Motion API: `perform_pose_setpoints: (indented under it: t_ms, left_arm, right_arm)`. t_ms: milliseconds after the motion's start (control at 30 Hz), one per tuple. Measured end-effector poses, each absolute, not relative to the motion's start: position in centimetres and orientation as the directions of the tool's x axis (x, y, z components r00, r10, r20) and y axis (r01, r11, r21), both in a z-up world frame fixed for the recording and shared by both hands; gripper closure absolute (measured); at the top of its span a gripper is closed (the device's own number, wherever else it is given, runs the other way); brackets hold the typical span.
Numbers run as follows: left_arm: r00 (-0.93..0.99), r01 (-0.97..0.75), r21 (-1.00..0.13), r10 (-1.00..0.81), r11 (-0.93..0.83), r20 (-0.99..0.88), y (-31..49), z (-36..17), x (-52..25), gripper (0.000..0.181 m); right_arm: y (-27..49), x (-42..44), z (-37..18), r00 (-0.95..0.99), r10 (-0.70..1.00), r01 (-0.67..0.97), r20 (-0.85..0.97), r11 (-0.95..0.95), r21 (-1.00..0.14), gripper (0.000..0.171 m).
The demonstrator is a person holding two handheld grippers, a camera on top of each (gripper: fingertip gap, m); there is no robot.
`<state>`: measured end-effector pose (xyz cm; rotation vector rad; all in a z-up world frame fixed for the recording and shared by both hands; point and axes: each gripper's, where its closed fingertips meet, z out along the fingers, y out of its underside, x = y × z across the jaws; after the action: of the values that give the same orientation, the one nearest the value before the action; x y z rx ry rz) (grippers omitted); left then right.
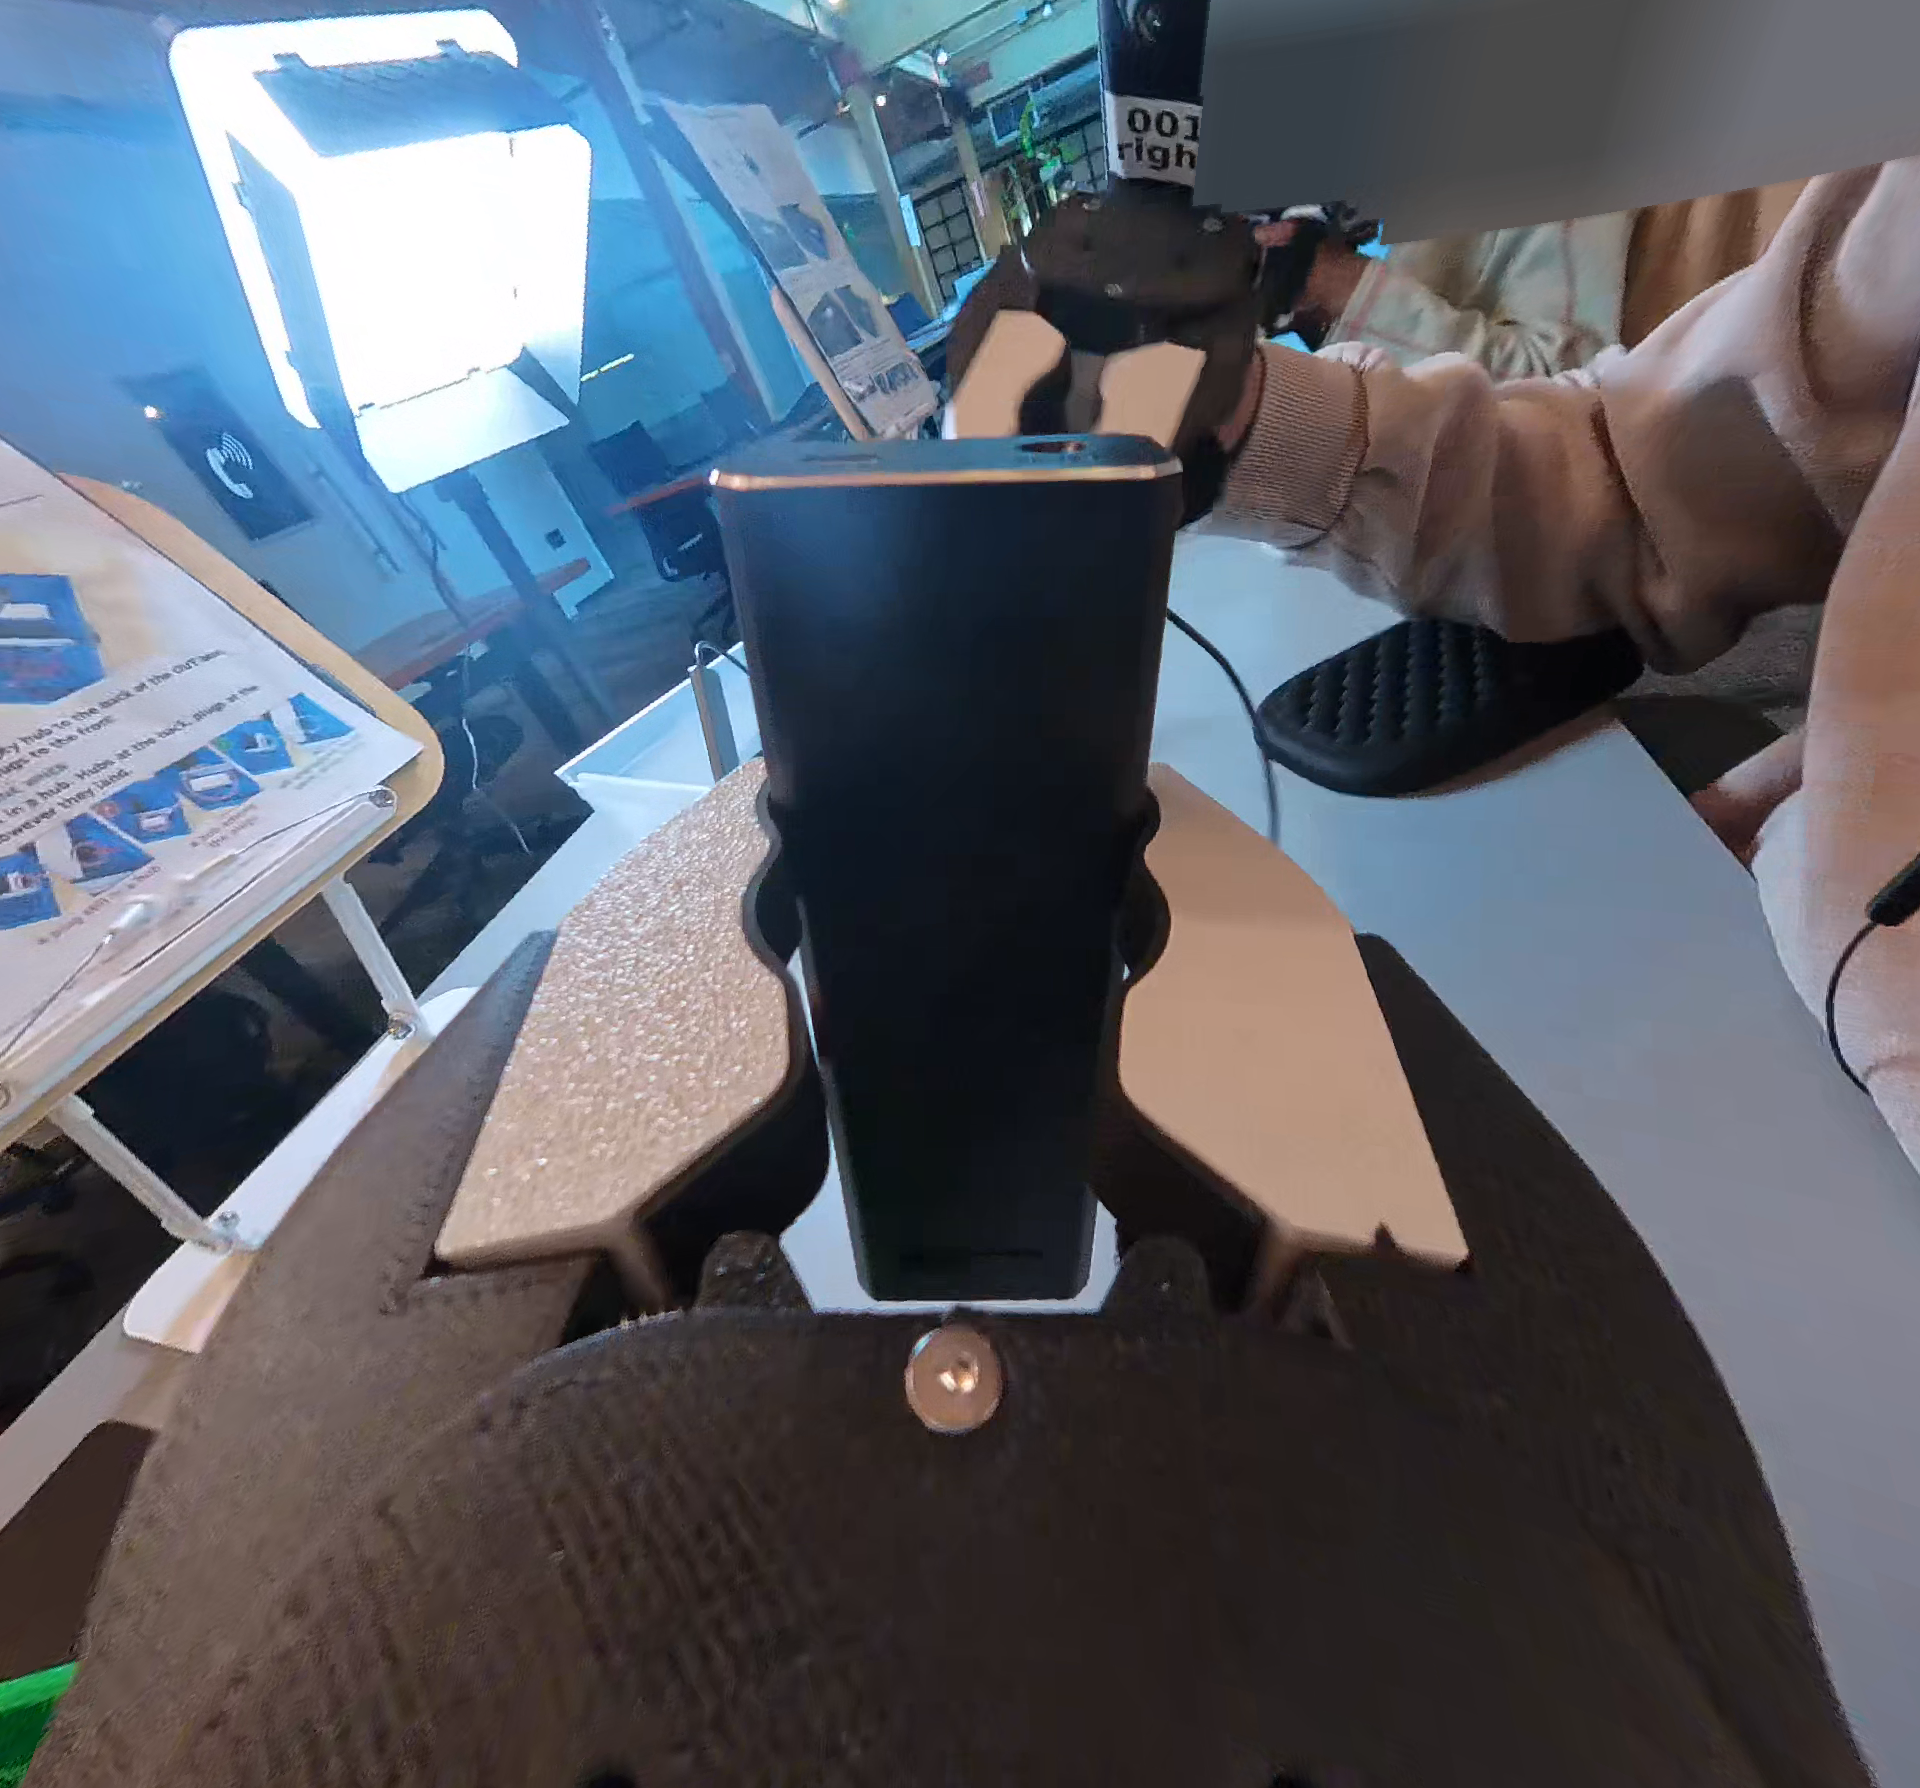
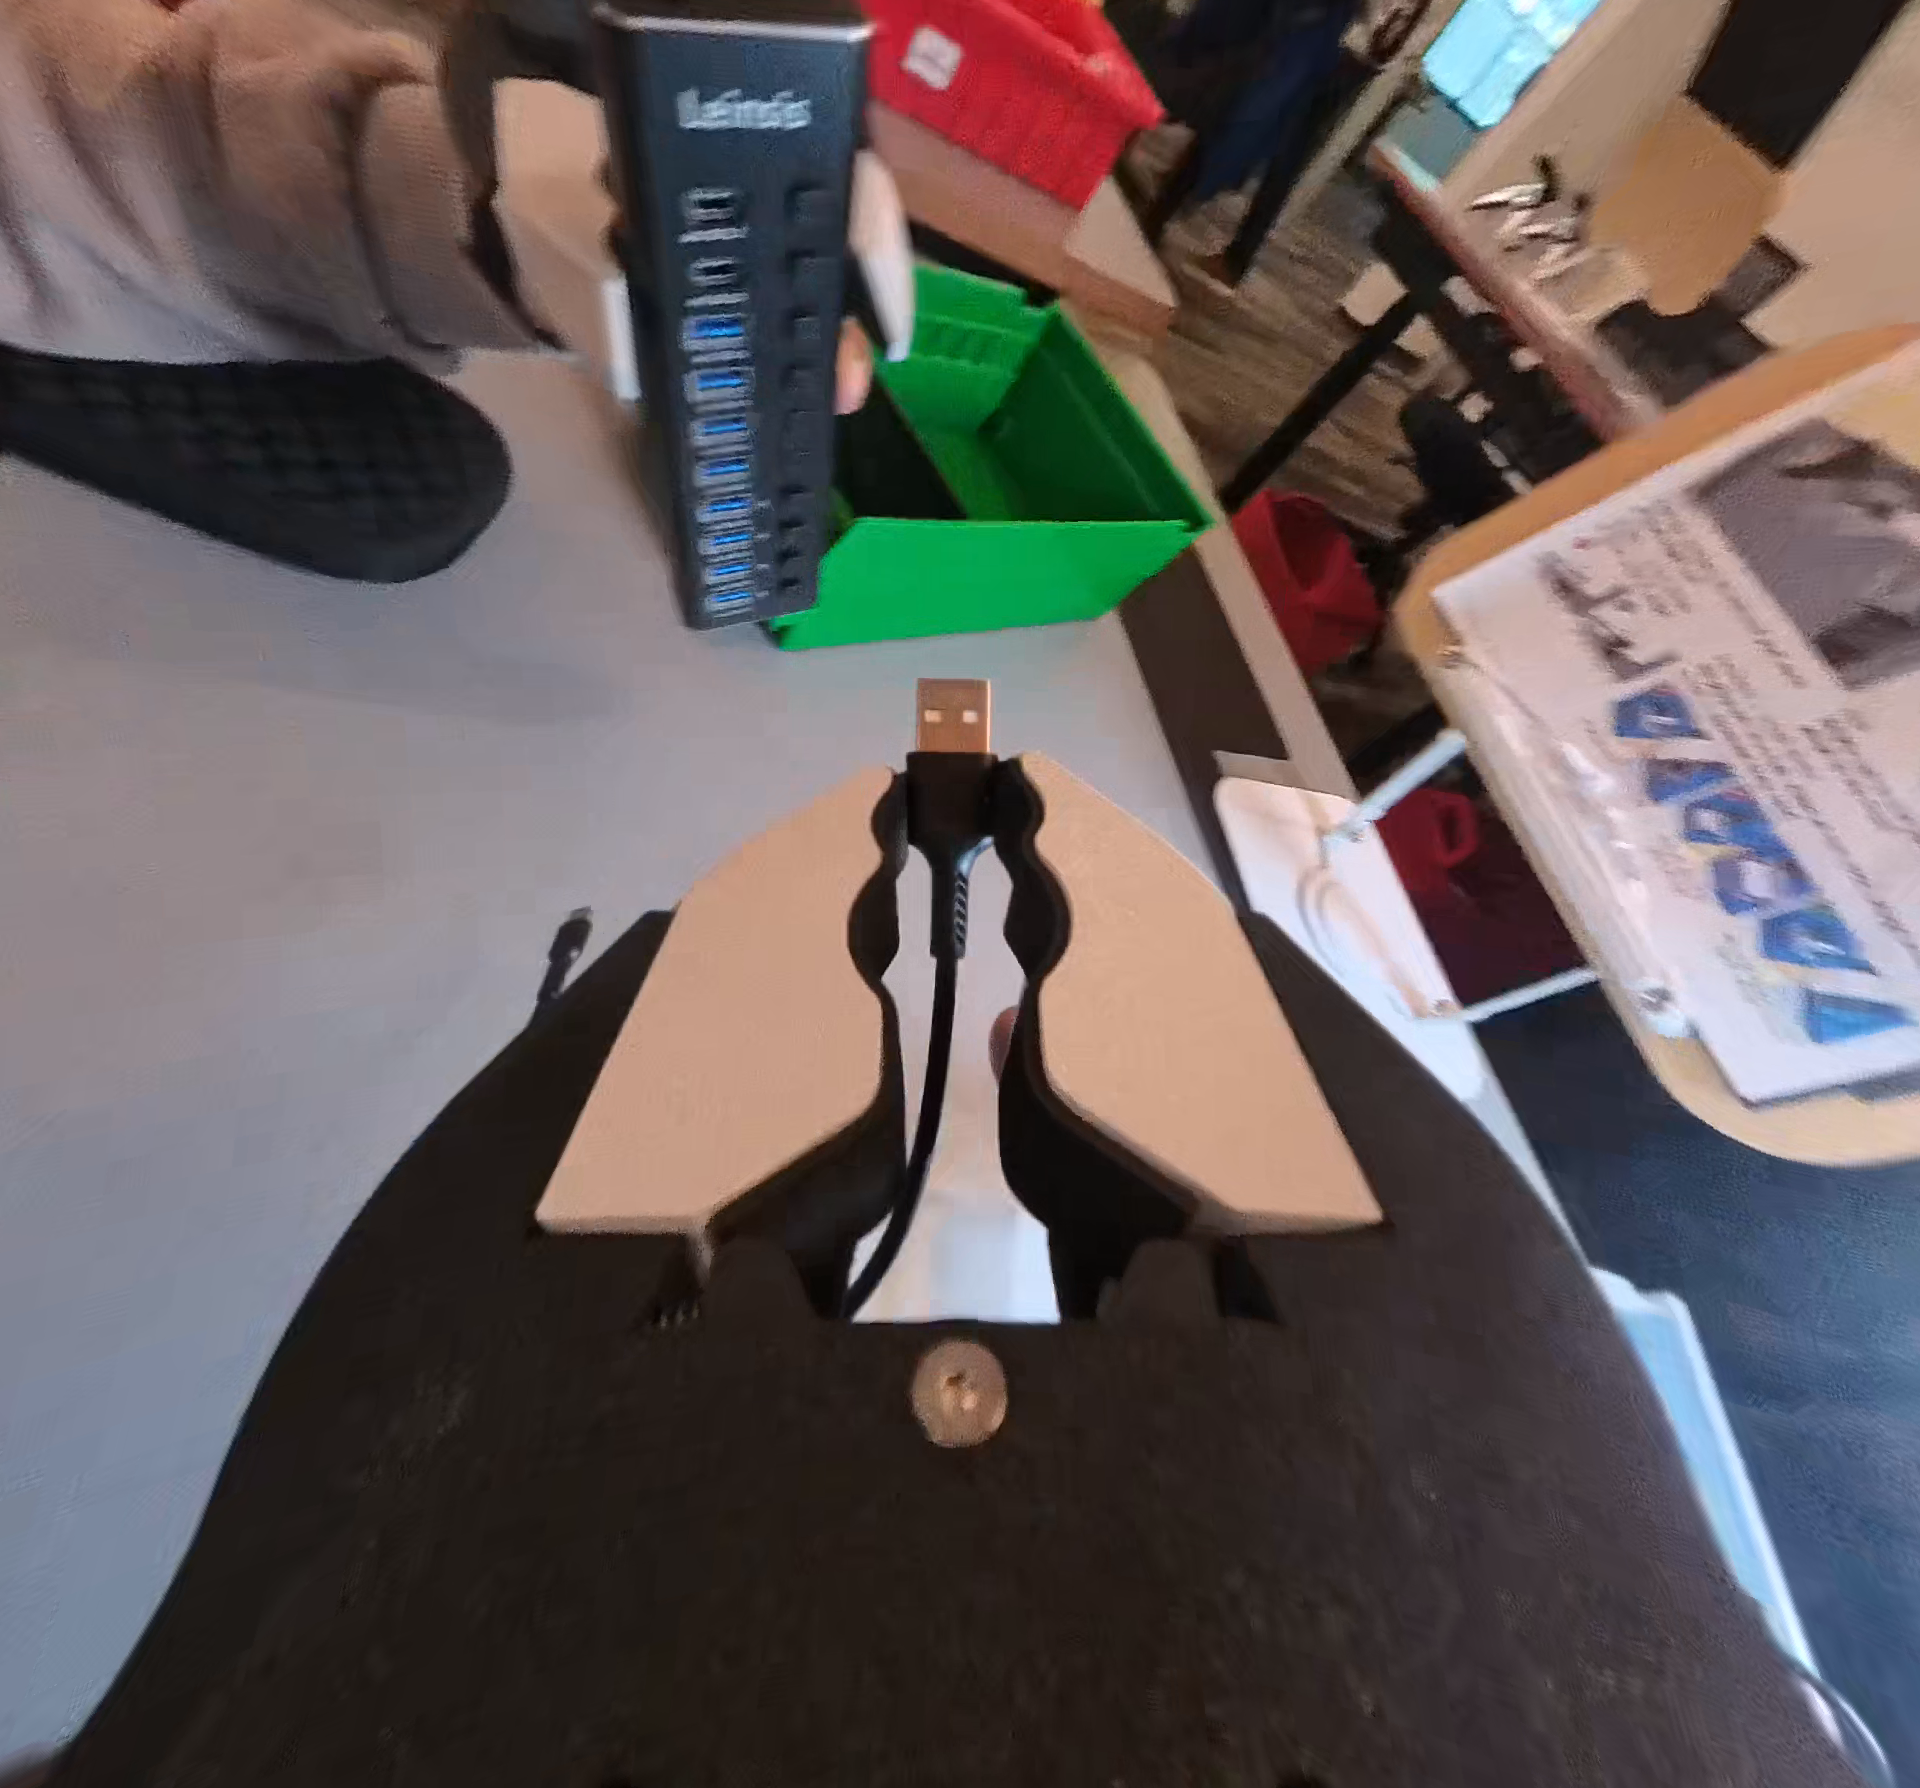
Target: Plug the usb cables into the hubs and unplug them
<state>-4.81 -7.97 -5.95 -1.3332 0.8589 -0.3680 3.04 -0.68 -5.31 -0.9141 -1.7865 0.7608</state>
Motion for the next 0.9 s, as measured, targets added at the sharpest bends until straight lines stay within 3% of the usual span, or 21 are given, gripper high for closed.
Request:
perform_pose_setpoints:
  t_ms: [167, 267, 433, 600, 700, 900]
  left_arm:
    - [0.677, -0.191, -0.964, -0.686, 0.185, -0.266, -6.8, -7.1, -5.3, 0.12]
    - [0.681, -0.186, -0.971, -0.694, 0.148, -0.236, -6.2, -8.5, -4.9, 0.12]
    - [0.681, -0.184, -0.976, -0.702, 0.114, -0.21, -5.6, -10.0, -4.6, 0.12]
    - [0.674, -0.184, -0.978, -0.712, 0.095, -0.196, -5.4, -10.8, -4.3, 0.12]
    - [0.671, -0.181, -0.979, -0.716, 0.092, -0.192, -5.3, -11.0, -4.1, 0.12]
    - [0.655, -0.168, -0.982, -0.736, 0.081, -0.173, -5.4, -11.4, -3.3, 0.12]
  right_arm:
    - [8.4, 5.9, 2.1, 0.135, 0.834, 0.172, 0.535, 0.512, -0.842, 0.155]
    - [13.5, 6.9, 2.3, 0.266, 0.78, 0.217, 0.566, 0.523, -0.824, 0.155]
    - [21.7, 8.3, -7.4, 0.26, 0.704, 0.594, 0.661, 0.424, -0.684, 0.155]
    - [25.9, 11.2, -14.9, 0.192, 0.715, 0.828, 0.672, 0.25, -0.503, 0.155]
    - [25.2, 10.9, -14.1, 0.237, 0.771, 0.788, 0.591, 0.203, -0.581, 0.128]
    - [21.9, 10.3, -7.1, 0.317, 0.778, 0.605, 0.542, 0.274, -0.747, 0.112]
